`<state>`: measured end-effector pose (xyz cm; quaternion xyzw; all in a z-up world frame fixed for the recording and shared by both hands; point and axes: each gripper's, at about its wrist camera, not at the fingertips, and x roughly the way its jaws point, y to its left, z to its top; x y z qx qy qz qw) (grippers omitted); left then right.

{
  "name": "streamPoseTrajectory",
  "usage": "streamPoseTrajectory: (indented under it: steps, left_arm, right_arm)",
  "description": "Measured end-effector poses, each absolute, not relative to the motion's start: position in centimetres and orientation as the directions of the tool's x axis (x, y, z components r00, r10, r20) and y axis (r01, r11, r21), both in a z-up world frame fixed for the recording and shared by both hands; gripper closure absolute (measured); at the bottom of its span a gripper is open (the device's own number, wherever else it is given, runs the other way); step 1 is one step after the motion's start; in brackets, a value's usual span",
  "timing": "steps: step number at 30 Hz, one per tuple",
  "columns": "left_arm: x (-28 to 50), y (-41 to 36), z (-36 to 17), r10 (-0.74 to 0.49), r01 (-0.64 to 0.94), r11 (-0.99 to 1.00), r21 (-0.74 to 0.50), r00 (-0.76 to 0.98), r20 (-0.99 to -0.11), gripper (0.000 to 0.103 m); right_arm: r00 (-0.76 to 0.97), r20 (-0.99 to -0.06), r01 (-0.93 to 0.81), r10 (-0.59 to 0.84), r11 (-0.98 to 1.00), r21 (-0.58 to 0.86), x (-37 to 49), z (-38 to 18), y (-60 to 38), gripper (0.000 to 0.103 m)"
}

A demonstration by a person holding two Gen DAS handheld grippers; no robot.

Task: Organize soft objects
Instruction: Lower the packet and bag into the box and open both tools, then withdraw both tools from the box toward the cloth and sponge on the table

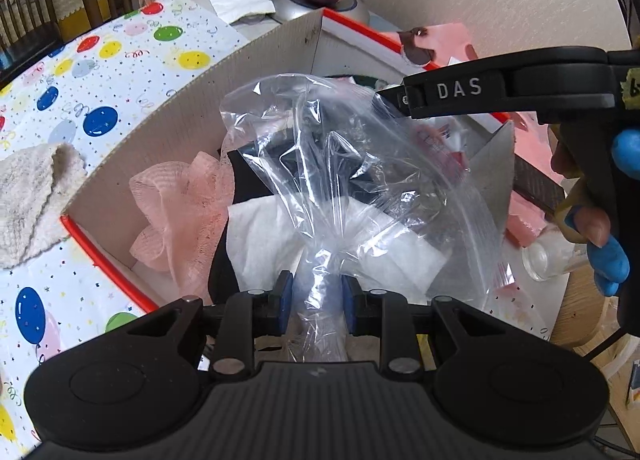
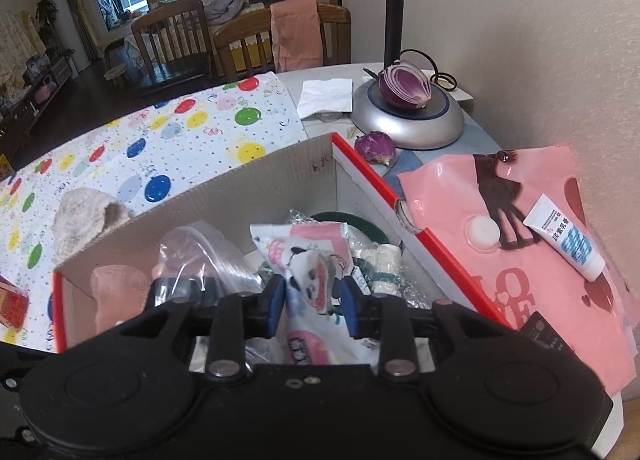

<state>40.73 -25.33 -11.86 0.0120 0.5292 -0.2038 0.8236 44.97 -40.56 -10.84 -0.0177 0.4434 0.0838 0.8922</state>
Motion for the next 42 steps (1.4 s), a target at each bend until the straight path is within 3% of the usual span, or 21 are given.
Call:
streamPoseTrajectory:
  steps: [6, 9, 10, 11, 12, 30, 33, 39, 42]
  left_arm:
    - [39.3, -24.9, -10.3, -0.336, 0.365, 0.913, -0.183, 0.417, -0.844, 0.077]
    - [38.7, -24.5, -9.4, -0.363, 0.377, 0.905, -0.2, 0.435, -0.824, 0.07]
    - [38.5, -24.3, -9.1, -0.366, 0.376, 0.904, -0.201, 0.442, -0.819, 0.055]
    - [38.2, -24.1, -8.8, -0.373, 0.377, 0.903, -0.206, 0.451, -0.811, 0.033]
    - [37.8, -23.7, -8.4, -0.383, 0.378, 0.901, -0.213, 0.464, -0.799, 0.028]
    - [30.8, -14.0, -1.6, -0.412, 0.339, 0.909, -0.242, 0.642, -0.647, 0.027]
    - [29.4, -11.2, -0.8, -0.391, 0.301, 0.92, -0.251, 0.666, -0.635, 0.02]
    - [27.0, -5.4, 0.3, -0.35, 0.244, 0.936, -0.253, 0.713, -0.608, 0.019]
    - [25.7, -2.3, 0.7, -0.322, 0.21, 0.945, -0.25, 0.732, -0.6, 0.013]
  right_arm:
    - [0.607, -0.779, -0.175, 0.155, 0.983, 0.059, 43.8, -9.5, -40.7, 0.063]
    - [0.62, -0.767, -0.175, 0.165, 0.982, 0.07, 43.1, -8.6, -40.7, 0.059]
    - [0.624, -0.763, -0.175, 0.168, 0.982, 0.073, 42.8, -8.3, -40.7, 0.056]
    - [0.629, -0.759, -0.175, 0.17, 0.982, 0.075, 42.6, -8.0, -40.7, 0.055]
    - [0.633, -0.754, -0.178, 0.174, 0.981, 0.078, 42.3, -7.6, -40.7, 0.055]
    - [0.732, -0.626, -0.24, 0.271, 0.961, 0.135, 33.2, -1.0, -37.4, 0.03]
    - [0.742, -0.605, -0.256, 0.289, 0.956, 0.143, 32.0, -0.4, -36.1, 0.026]
    - [0.746, -0.581, -0.296, 0.327, 0.943, 0.151, 30.5, 0.5, -32.5, 0.018]
    - [0.744, -0.574, -0.312, 0.342, 0.938, 0.154, 29.8, 0.8, -30.4, 0.015]
